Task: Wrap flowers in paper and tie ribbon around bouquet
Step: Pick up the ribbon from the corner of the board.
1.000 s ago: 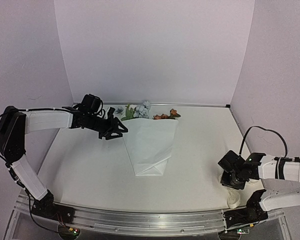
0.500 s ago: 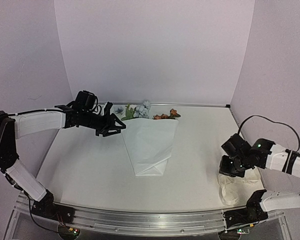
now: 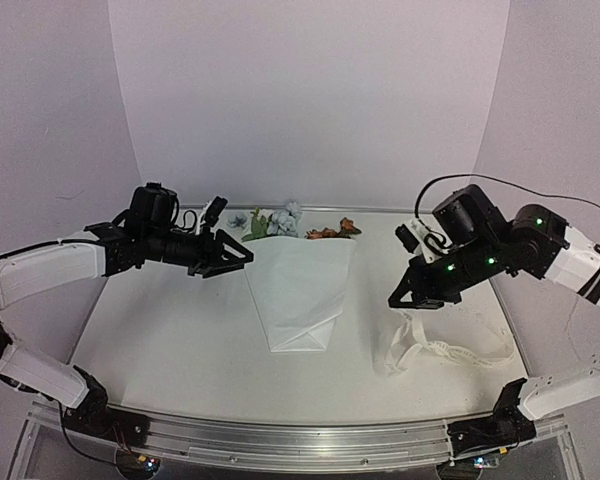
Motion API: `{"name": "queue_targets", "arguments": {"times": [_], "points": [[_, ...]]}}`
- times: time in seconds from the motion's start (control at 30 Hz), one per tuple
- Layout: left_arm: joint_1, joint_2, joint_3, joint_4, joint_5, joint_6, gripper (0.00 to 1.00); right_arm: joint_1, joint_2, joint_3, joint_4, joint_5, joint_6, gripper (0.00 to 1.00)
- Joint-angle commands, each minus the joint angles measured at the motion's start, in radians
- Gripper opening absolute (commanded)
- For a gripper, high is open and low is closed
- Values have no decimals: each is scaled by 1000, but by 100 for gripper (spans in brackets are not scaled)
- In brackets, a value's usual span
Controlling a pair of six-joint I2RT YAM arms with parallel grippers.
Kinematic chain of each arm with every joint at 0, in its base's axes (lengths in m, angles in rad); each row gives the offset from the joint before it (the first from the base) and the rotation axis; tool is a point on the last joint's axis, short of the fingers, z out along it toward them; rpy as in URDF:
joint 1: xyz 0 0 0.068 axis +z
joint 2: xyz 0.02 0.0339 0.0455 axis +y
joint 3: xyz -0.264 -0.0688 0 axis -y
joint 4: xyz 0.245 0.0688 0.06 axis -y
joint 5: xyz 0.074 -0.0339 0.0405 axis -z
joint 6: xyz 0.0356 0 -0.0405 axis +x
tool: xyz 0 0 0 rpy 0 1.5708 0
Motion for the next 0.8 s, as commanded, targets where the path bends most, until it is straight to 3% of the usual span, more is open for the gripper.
{"name": "queue_targets", "arguments": {"times": [0.0, 0.17, 0.3, 0.5, 0.77], "points": [[-79, -82, -85, 150, 6, 39, 51, 63, 83, 118, 27, -101, -86, 0], [-238, -157, -223, 338, -152, 173, 54, 65, 127, 205, 54, -74, -48, 0], [-336, -98, -268, 590, -249, 202, 54, 64, 117, 230, 72, -60, -9, 0], [-492, 99, -186, 744, -352, 376, 54, 64, 65, 248, 72, 47, 52, 0], [-534, 308, -95, 902, -332, 427, 55, 64, 33, 262, 83, 152, 181, 0]]}}
